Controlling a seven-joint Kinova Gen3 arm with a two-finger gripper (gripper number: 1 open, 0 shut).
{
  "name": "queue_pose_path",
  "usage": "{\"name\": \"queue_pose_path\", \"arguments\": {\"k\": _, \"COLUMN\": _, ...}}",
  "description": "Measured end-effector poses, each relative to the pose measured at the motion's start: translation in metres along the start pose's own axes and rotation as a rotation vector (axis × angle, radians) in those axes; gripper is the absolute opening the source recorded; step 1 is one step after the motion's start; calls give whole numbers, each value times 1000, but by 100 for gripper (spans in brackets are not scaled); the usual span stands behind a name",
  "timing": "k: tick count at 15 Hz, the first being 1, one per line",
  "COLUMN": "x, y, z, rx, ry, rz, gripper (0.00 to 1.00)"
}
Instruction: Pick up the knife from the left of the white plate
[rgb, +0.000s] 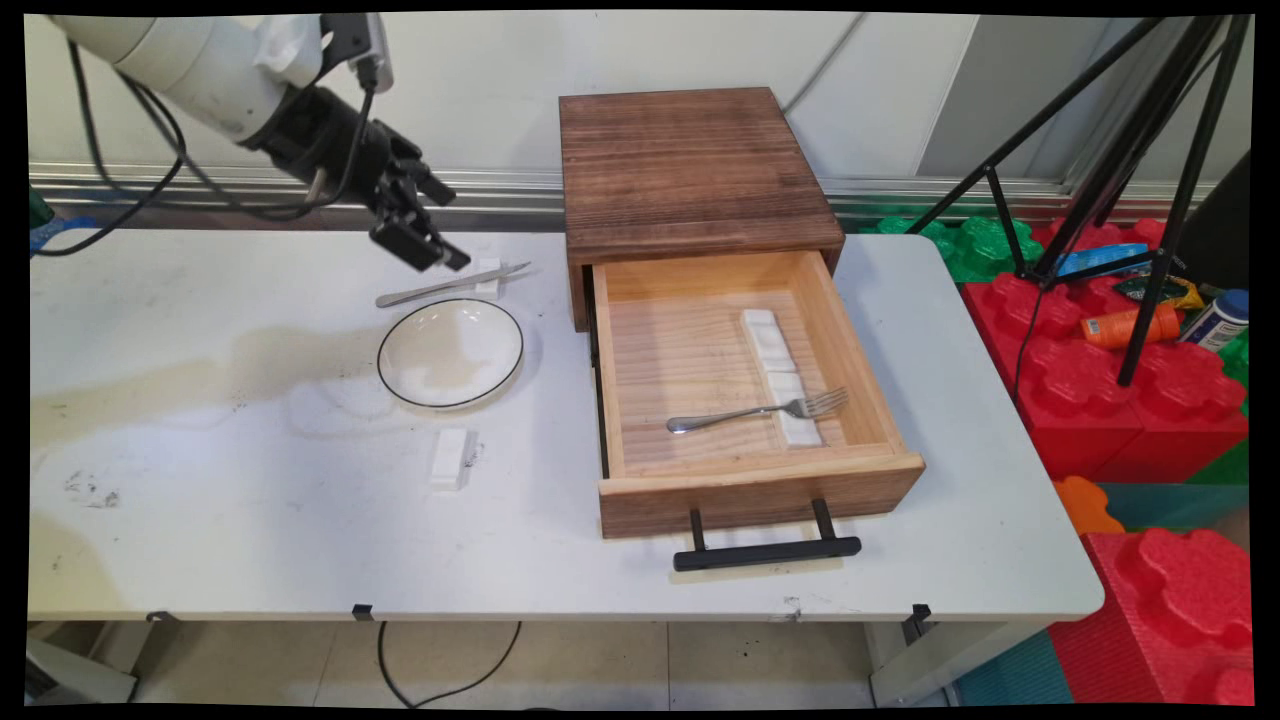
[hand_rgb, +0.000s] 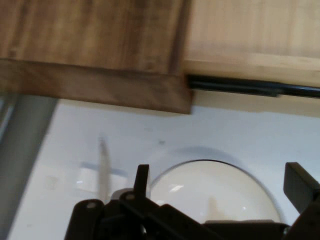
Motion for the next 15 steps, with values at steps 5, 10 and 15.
{"name": "queue_pose_path", "arguments": {"k": 5, "x": 9, "y": -46, "z": 21, "rx": 98, "ry": -29, "rz": -41, "gripper": 100}}
{"name": "queue_pose_path", "arguments": {"k": 10, "x": 12, "y": -83, "z": 47, "rx": 166, "ry": -85, "rz": -68, "gripper": 100}}
{"name": "queue_pose_path", "arguments": {"k": 15, "x": 8, "y": -105, "z": 75, "rx": 168, "ry": -172, "rz": -66, "gripper": 100}}
